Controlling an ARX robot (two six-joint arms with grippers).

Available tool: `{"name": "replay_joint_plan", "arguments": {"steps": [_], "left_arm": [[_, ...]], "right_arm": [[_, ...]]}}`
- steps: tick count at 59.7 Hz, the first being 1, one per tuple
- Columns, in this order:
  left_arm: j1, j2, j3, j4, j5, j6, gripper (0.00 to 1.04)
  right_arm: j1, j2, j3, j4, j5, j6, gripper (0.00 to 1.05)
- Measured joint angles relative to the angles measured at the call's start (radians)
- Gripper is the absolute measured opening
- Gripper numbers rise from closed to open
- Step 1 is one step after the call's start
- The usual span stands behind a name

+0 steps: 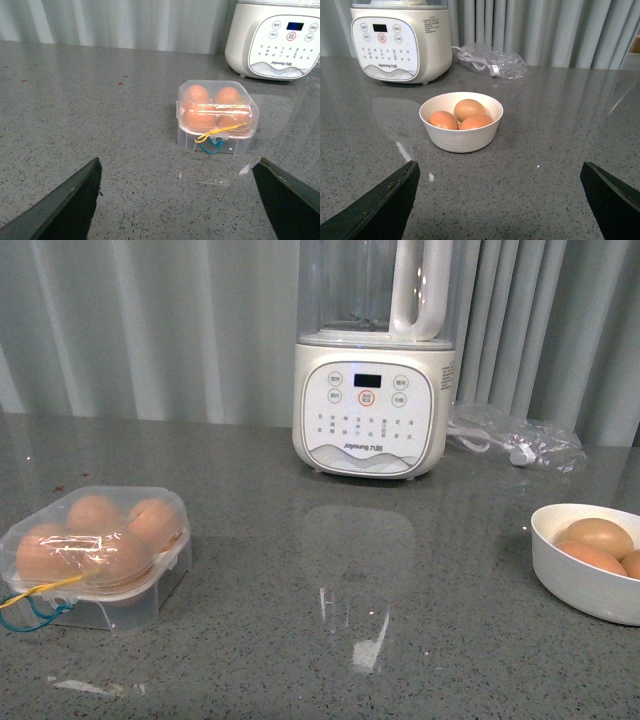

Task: Put egg into box

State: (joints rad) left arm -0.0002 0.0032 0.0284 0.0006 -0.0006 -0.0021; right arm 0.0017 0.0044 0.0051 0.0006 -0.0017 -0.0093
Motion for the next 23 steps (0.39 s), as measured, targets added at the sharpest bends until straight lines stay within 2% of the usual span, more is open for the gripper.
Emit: {"name": "replay_joint_plan", "arguments": {"steps": [2,23], "left_arm": [[0.000,0.000,0.000,0.000,0.000,0.000,1.00],[0.000,0.000,0.000,0.000,0.000,0.000,0.98]], "right_arm": [[0.000,0.000,0.000,0.000,0.000,0.000,0.98],[0.000,0.000,0.000,0.000,0.000,0.000,0.98]]}}
